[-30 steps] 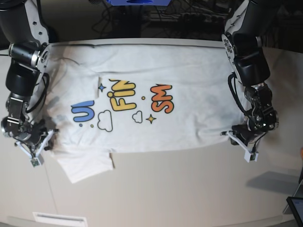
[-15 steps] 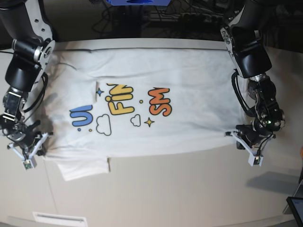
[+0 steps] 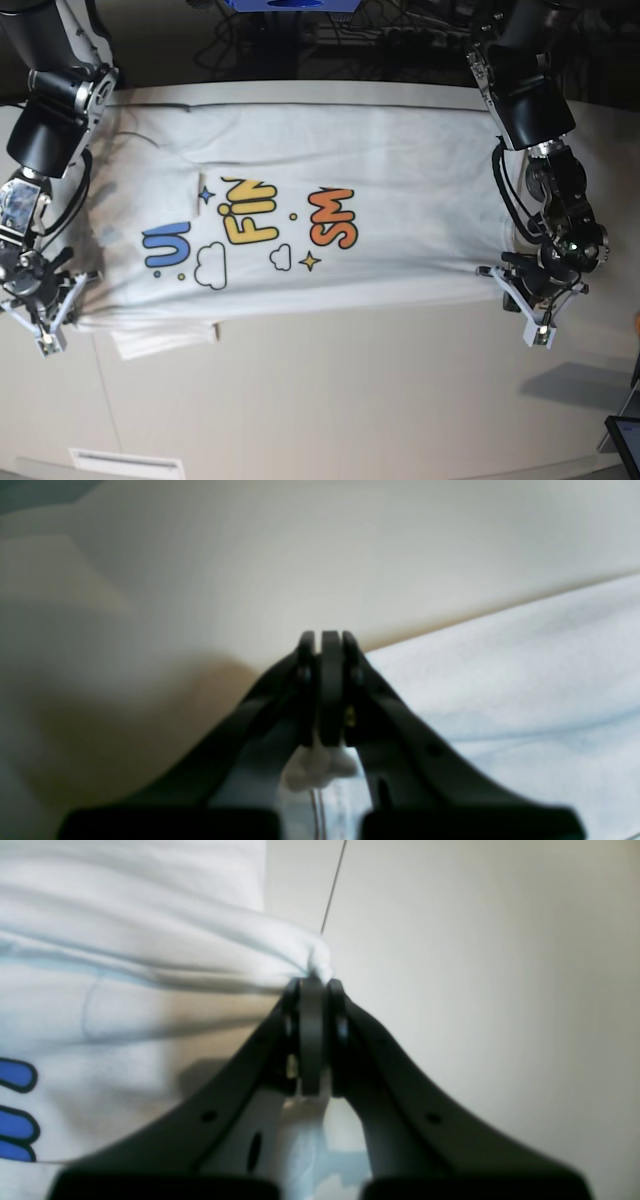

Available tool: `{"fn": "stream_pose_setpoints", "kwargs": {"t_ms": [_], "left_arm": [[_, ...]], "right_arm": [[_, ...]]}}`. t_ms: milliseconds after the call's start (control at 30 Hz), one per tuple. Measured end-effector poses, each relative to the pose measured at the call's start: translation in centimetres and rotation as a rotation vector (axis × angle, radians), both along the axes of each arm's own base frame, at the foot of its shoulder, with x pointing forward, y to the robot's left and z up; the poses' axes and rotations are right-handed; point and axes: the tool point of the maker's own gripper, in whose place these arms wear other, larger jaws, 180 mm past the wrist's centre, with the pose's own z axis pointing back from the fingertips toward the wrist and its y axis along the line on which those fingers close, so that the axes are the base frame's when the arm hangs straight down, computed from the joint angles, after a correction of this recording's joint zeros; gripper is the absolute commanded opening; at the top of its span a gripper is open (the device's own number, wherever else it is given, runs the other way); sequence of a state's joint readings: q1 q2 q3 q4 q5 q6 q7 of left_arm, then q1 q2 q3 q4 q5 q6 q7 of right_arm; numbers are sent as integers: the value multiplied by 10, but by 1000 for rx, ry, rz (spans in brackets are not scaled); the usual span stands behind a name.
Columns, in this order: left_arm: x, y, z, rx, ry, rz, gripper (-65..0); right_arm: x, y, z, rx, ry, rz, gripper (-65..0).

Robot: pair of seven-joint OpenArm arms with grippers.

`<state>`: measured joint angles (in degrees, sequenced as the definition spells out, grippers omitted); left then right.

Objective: Fold the T-shirt properly
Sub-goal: 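Fold the side edges inward toward the shirt's centre with both grippers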

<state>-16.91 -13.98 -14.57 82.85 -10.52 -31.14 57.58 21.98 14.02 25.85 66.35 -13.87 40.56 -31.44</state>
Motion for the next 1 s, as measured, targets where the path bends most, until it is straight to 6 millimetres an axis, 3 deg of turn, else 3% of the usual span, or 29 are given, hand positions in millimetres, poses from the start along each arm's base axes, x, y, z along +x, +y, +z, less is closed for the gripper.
{"fn": "stream_pose_setpoints", "kwargs": {"t_ms": [367, 600, 1000], "left_arm": [[-26, -4, 16, 86, -9, -26, -650], [-42, -6, 4, 92, 24, -35, -650], [-71, -7, -25, 96, 110, -45, -650]], "right_arm": [[-27, -11, 7, -102, 57, -23, -647], [-53, -18, -1, -156, 133, -43, -647], [-79, 1, -29, -129, 194, -35, -647]]}}
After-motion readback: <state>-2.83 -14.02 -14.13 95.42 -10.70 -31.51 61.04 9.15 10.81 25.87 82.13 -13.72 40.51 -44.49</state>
